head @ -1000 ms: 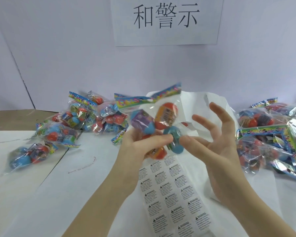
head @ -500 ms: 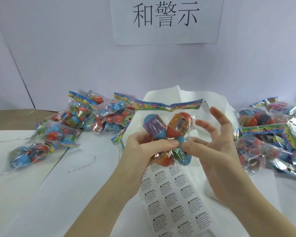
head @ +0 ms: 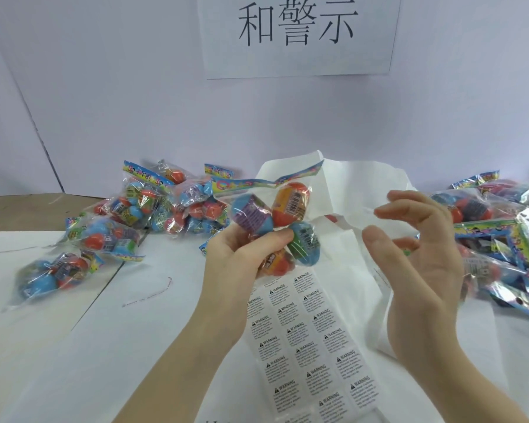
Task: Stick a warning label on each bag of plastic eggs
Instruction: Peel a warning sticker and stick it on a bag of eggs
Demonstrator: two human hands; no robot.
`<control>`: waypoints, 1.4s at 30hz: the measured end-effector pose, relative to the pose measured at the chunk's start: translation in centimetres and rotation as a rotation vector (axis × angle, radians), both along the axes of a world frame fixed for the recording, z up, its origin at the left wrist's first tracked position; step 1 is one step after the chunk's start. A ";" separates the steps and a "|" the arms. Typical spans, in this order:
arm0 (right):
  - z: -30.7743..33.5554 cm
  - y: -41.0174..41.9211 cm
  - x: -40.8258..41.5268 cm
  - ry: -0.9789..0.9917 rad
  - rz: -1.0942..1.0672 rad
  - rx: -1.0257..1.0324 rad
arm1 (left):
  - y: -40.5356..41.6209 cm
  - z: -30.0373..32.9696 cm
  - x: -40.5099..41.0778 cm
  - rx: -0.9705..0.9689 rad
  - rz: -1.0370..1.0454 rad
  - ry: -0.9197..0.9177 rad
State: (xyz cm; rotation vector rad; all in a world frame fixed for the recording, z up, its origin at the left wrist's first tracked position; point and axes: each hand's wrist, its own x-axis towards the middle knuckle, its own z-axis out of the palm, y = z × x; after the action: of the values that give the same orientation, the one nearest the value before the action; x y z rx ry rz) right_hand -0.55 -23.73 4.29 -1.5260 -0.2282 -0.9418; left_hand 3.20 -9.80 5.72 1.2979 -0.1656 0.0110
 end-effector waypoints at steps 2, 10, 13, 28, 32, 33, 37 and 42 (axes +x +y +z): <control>-0.1 0.0 0.1 0.039 0.056 0.033 | -0.1 -0.2 0.1 -0.008 -0.002 -0.005; 0.1 0.4 0.1 0.179 0.134 -0.019 | -0.4 -0.2 -0.2 0.001 -0.006 -0.076; 0.1 0.5 0.0 0.206 0.098 -0.067 | -0.4 -0.2 -0.2 0.017 -0.020 -0.098; 0.1 0.6 0.1 0.248 -0.013 -0.222 | -0.5 0.0 -0.7 0.037 -0.039 -0.153; 0.1 0.8 0.0 0.291 -0.040 -0.245 | -0.6 0.2 -0.8 0.021 -0.058 -0.136; 0.1 0.8 -0.1 0.302 -0.047 -0.238 | -0.6 0.2 -0.8 0.003 -0.063 -0.123; 0.3 0.6 0.2 0.390 0.046 -0.070 | -0.5 0.4 -0.7 -0.120 -0.101 -0.023; 0.8 0.1 0.4 0.469 0.393 0.114 | -0.2 0.6 -0.8 -0.122 -0.201 0.029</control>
State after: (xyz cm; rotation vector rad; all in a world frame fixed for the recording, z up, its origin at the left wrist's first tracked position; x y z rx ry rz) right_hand -0.17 -23.66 5.05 -1.4809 -0.1258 -0.2704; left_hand 2.37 -9.98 6.35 1.1546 -0.2660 -0.1672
